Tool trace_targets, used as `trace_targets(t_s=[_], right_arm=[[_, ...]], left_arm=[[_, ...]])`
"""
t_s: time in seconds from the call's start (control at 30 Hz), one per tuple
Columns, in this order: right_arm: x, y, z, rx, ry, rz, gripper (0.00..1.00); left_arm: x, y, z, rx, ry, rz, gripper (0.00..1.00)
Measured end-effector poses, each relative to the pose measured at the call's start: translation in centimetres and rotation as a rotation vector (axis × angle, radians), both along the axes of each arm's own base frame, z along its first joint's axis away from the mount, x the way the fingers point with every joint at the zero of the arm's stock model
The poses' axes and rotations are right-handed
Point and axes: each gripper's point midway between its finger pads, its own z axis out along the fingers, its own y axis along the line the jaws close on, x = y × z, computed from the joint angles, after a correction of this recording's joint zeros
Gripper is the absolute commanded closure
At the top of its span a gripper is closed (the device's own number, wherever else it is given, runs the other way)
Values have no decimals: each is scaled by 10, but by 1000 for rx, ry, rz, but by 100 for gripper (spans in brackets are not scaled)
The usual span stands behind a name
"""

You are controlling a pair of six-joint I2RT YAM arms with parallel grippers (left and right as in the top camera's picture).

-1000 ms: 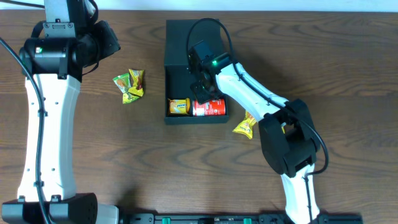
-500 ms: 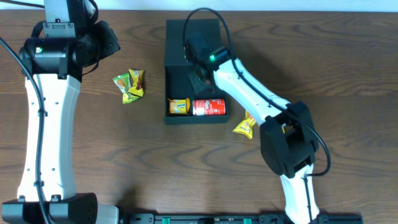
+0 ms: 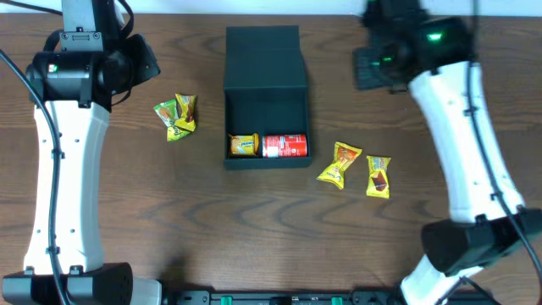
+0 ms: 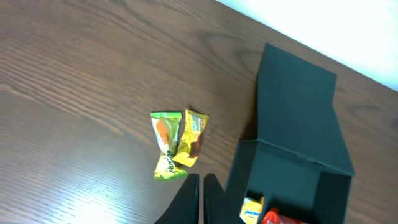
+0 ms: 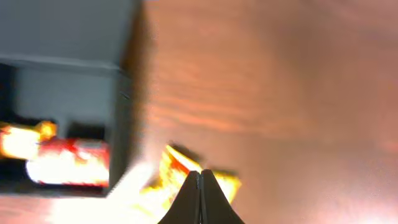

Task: Pack container
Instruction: 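Lift the right gripper out and grasp the yellow Apollo packet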

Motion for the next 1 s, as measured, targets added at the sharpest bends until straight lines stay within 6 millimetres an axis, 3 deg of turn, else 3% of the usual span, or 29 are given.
trace_targets(t_s=[0.03,0.13,0.3,0.57,0.6,0.63,0.67,0.77,1.0], right_arm=[[-6,-19,-5,-1,43,-41,98],[-12,-46,-16,9,96,-104,98],[-24,-60,-63,12,159,-137,98],[-85,-63,-157,7,310,-167,98],[-93,-64,-170,5,336,-180,93],[-103,-65,-181,4,366,-194,74],[-109,-65,-188,4,387,-205,66],[-122,-66,-199,1,425,-220,62],[-131,-63,-217,29,437,-237,66]], left_arm=[[0,0,0,8,1,-6,94],[0,2,-1,28,4,-17,94],[-10,6,-23,69,80,-41,94],[-29,13,-118,34,257,-40,93],[-32,12,-128,26,274,-38,87],[-36,10,-139,19,294,-38,80],[-38,10,-146,13,303,-40,74],[-45,8,-163,0,332,-33,68],[-51,7,-177,-6,354,-32,66]])
